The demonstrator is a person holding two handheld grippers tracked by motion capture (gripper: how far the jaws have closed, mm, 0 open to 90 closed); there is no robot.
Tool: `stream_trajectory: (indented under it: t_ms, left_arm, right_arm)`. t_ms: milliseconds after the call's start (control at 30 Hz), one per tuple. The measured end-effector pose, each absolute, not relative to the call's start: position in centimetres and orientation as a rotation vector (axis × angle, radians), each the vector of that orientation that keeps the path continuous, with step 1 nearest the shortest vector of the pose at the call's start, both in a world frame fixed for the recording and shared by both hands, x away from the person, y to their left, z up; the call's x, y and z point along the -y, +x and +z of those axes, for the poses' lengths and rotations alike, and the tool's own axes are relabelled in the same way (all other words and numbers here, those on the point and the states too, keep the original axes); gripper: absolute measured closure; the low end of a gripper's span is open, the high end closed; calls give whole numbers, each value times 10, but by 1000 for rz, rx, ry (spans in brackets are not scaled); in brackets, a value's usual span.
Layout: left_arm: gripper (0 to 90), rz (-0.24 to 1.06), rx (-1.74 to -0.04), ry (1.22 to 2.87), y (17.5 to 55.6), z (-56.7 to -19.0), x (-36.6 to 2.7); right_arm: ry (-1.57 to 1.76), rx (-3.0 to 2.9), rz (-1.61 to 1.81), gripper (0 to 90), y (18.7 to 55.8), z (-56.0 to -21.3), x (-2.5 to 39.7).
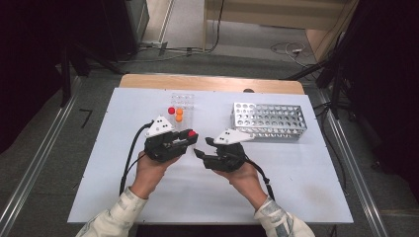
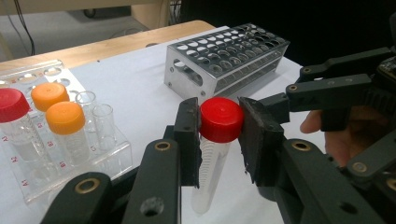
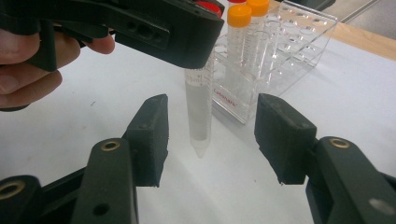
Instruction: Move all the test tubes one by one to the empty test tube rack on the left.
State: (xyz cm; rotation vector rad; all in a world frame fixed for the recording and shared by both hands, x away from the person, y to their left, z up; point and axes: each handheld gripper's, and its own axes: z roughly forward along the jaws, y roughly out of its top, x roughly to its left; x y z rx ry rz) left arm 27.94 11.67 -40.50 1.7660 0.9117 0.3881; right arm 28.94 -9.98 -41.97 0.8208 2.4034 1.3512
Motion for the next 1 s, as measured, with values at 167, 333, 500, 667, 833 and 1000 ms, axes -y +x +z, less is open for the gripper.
stream_trajectory:
  t_ms: [167, 333, 500, 667, 833, 1000]
  left_arm:
    - [703, 396, -918, 1760, 279, -404, -121]
    - [703, 410, -930, 1759, 280, -403, -126]
    - [703, 418, -938, 1746, 280, -402, -130]
    - [703, 427, -951, 1738, 281, -401, -136]
    - [704, 432, -961, 1729, 281, -400, -139]
    - [703, 435, -970, 1724, 282, -399, -142]
  right_arm:
    - [828, -2392, 1353, 416, 288, -419, 107]
    - [839, -2382, 1350, 415, 288, -420, 112]
    - [853, -2373, 1343, 412, 289, -421, 117]
    - [868, -2373, 1334, 403, 291, -422, 123]
    - [882, -2372, 1320, 403, 292, -425, 127]
    - [895, -2366, 1316, 402, 294, -425, 130]
